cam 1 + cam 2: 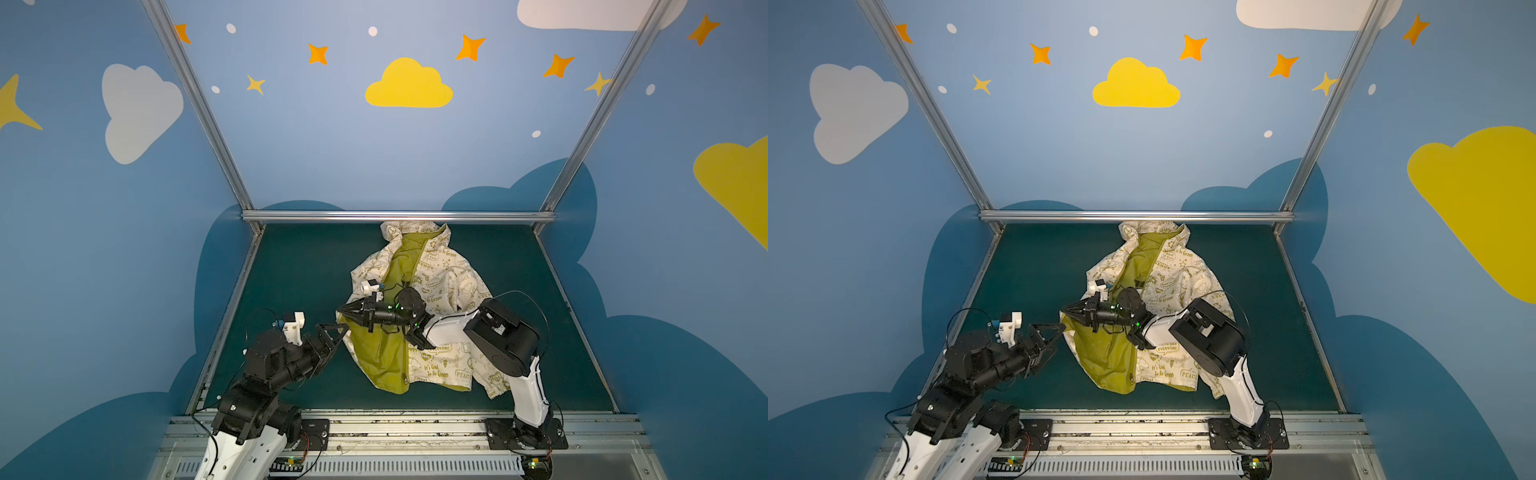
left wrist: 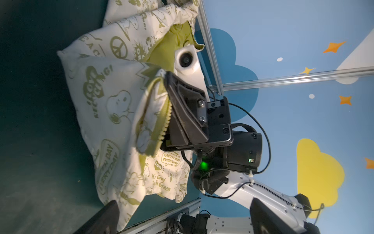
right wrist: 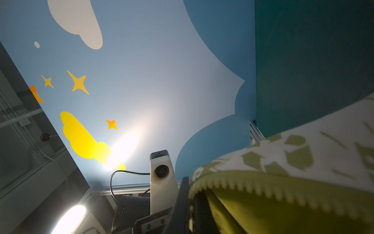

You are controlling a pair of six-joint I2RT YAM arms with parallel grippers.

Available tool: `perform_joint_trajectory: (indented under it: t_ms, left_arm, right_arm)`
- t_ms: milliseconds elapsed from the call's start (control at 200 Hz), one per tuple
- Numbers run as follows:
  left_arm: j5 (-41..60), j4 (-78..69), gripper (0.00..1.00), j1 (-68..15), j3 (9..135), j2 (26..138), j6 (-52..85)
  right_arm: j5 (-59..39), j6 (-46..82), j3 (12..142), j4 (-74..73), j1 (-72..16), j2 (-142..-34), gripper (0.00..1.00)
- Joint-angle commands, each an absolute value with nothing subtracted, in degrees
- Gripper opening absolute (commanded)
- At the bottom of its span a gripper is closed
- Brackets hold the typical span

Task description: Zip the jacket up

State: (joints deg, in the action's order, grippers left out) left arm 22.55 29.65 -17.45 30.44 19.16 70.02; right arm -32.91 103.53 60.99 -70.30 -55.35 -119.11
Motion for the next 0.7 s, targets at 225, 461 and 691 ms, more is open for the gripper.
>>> perform_joint_trajectory:
  t_ms: [225,461,691]
  left_arm:
    - [9.33,18.16,0.99,-29.79,35.66,26.01,71.25]
    - [-1.67,4.44,0.99,-39.76,31.19,33.22,71.17]
    - [-12.29,-6.38,0.99,-43.16,22.77,29.0,72.47]
  right_arm:
    - [-33.76,104.67,65.02,-75.65,-55.9,-121.23,0.0]
    - [-32.5,104.24,63.1,-76.24,-56.16,-118.58,0.0]
    - [-30.86,105.65,59.66,-80.7,-56.08,-117.47,0.0]
